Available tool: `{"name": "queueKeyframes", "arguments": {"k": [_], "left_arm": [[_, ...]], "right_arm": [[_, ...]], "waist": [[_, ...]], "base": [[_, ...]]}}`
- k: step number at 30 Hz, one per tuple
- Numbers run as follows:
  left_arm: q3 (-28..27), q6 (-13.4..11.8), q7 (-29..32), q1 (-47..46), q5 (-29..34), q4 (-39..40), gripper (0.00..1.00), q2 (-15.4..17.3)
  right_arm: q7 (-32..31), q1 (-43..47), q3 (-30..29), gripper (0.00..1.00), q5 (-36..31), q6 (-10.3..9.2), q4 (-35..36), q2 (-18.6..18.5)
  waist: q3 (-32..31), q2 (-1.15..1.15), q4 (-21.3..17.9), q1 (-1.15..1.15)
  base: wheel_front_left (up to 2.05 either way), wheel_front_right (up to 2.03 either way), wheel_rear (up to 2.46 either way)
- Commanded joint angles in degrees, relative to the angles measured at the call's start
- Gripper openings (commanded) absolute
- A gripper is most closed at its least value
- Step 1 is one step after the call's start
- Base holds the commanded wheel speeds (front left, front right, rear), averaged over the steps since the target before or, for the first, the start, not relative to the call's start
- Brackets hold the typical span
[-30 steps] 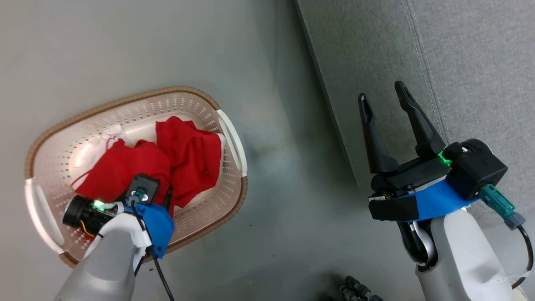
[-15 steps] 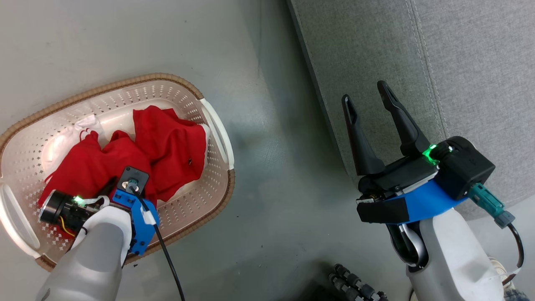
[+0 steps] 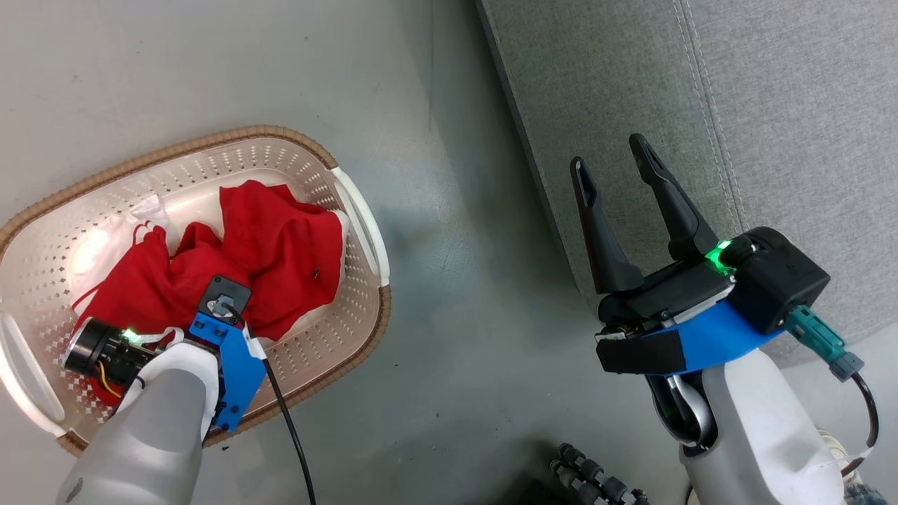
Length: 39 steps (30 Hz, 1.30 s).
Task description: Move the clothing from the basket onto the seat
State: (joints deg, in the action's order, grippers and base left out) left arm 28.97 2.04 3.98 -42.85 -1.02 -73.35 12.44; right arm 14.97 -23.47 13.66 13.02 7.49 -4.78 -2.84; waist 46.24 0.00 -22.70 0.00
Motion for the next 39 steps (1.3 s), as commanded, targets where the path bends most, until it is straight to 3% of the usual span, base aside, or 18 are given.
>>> {"name": "queueKeyframes", "arguments": {"k": [1, 9, 17, 28, 39], "left_arm": [[0.38, 0.17, 0.24, -1.01, -0.2, -0.02, 0.0, 0.35], [0.96, 1.8, -0.63, -1.46, -1.01, -0.08, 0.0, -0.02], [1.79, 2.95, -4.1, -2.0, -2.12, 0.37, 0.0, -2.17], [1.13, 3.42, -10.72, 1.17, -5.48, 0.28, 0.0, -7.43], [2.99, 4.55, -16.23, 5.65, -8.78, 2.89, 0.0, -9.58]], "right_arm": [[0.29, -0.88, 0.05, 1.0, 0.19, 0.01, 0.05, -0.08], [0.29, -0.81, -0.28, 1.0, -0.05, 0.01, -0.26, -0.08], [0.28, -0.16, -1.62, 1.0, -1.52, 0.01, -1.54, -0.08], [-0.16, 3.28, -2.85, 1.0, -4.82, 0.01, -4.93, -0.14], [-3.52, 10.39, -4.41, 1.0, -6.62, 0.01, -6.14, -0.14]], "waist": [[-0.07, 0.0, 0.03, 0.0], [-0.83, 0.0, 0.9, 0.0], [-5.01, 0.0, 4.15, 0.0], [-18.14, 0.0, 10.14, 0.0], [-33.03, 0.0, 15.21, 0.0]], "base": [[0.0, 0.0, 0.0], [0.0, 0.0, 0.0], [0.0, 0.0, 0.0], [0.0, 0.0, 0.0], [0.0, 0.0, 0.0]]}}
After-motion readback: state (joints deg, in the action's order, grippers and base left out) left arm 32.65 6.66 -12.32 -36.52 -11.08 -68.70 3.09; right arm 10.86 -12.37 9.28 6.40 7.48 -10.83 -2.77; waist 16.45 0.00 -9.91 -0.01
